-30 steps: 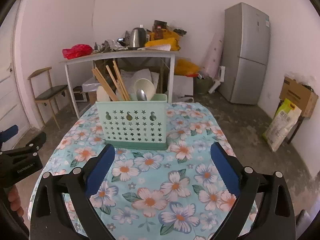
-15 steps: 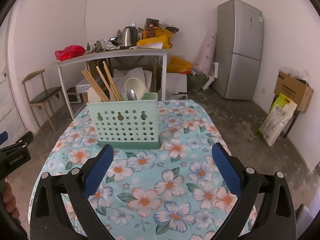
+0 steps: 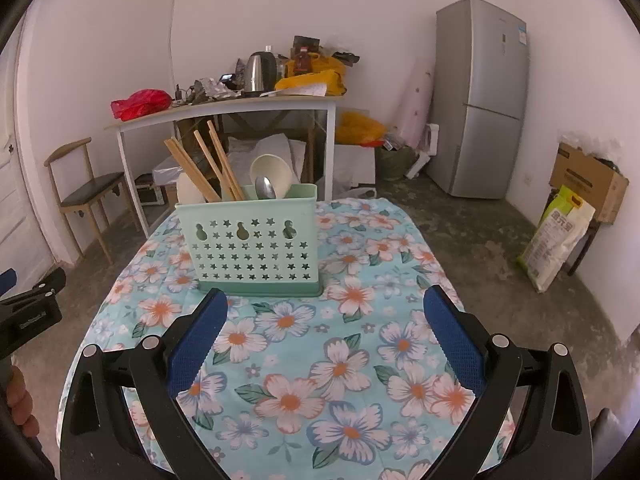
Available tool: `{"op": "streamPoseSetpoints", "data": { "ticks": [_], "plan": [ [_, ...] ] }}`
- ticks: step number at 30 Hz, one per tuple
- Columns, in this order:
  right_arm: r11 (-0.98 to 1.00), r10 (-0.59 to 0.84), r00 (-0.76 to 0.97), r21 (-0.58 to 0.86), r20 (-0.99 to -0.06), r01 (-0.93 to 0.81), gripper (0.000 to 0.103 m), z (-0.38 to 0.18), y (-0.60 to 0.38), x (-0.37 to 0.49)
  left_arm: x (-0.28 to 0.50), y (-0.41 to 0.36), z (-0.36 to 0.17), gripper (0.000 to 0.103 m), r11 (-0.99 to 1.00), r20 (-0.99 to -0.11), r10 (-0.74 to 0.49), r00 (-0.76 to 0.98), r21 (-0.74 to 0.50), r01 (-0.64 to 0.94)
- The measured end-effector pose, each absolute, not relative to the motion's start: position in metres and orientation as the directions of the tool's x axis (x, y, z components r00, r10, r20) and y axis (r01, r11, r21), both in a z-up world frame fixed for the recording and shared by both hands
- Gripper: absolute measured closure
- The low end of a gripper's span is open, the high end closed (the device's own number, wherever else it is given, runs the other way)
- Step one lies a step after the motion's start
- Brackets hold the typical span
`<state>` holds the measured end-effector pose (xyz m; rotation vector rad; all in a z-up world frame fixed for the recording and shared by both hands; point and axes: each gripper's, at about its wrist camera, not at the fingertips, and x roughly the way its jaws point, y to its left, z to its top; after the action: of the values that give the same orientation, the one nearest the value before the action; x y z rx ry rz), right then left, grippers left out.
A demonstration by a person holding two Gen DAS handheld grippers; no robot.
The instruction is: Organize utensils
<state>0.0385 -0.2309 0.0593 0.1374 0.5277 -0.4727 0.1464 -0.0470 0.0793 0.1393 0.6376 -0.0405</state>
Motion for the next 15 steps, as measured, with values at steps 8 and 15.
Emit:
{"op": "streamPoseSetpoints", "data": {
  "ticks": [8,15],
  "plan": [
    [0.885,-0.395,0.761,0.008,-0.514,0.465,0.009,0.0598,-0.2299,0.0389,0.1482,-0.0432,0.0764,0.006,0.991,-0.606,0.013,0.796,0.111,0.068],
    [0.887,-0.394,0.763,0.007,-0.512,0.462,0.009,0.0608,-0.2271,0.0393,0.1486,-0.0425,0.0769,0.006,0.992,-0.605,0.012,0.796,0.109,0.068]
  ]
}}
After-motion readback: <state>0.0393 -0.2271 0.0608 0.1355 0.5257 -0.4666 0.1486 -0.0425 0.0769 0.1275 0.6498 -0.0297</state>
